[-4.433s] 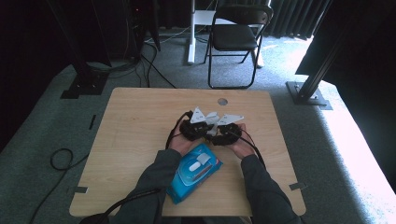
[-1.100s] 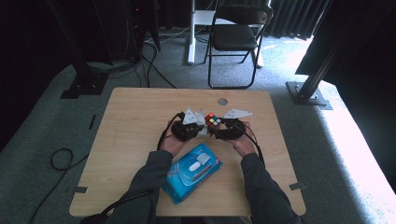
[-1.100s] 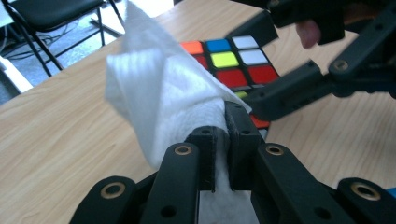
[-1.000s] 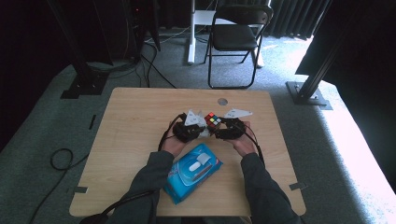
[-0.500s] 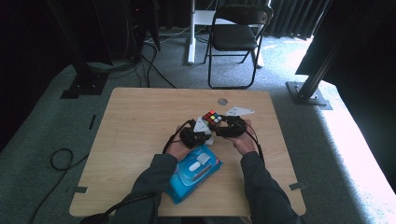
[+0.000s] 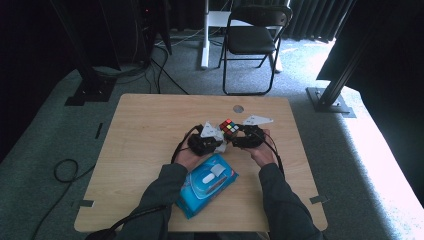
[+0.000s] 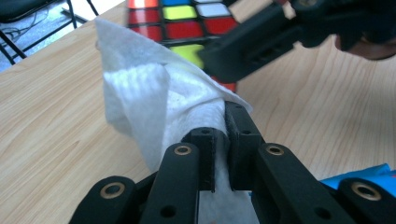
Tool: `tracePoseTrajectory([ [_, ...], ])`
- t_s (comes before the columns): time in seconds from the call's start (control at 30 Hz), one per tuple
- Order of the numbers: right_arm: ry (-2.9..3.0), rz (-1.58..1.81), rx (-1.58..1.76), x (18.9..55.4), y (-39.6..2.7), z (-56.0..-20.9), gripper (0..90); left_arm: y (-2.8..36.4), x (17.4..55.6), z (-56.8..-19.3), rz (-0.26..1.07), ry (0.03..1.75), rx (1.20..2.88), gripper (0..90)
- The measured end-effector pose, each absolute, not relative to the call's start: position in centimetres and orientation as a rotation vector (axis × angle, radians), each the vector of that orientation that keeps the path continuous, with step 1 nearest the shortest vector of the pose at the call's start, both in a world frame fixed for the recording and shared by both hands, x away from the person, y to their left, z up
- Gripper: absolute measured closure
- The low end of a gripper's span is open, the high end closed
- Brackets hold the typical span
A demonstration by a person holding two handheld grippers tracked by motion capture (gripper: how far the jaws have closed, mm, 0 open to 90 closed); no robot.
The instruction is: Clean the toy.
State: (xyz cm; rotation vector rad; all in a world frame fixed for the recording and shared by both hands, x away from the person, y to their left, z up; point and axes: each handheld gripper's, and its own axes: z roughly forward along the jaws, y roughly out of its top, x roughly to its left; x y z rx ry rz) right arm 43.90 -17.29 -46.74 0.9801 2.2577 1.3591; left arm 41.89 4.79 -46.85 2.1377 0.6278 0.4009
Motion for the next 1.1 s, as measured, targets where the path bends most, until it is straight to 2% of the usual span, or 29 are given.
tracePoseTrajectory([
  [0.4, 2.263, 1.369, 0.969, 43.5, -17.4, -46.7, 34.5, 6.1, 42.7, -47.7, 0.404, 0.723, 2.128, 83.5],
  [1.1, 2.248, 1.426, 0.952, 43.5, -16.6, -45.5, 34.5, 5.9, 42.7, -48.0, 0.411, 0.712, 2.154, 83.6],
])
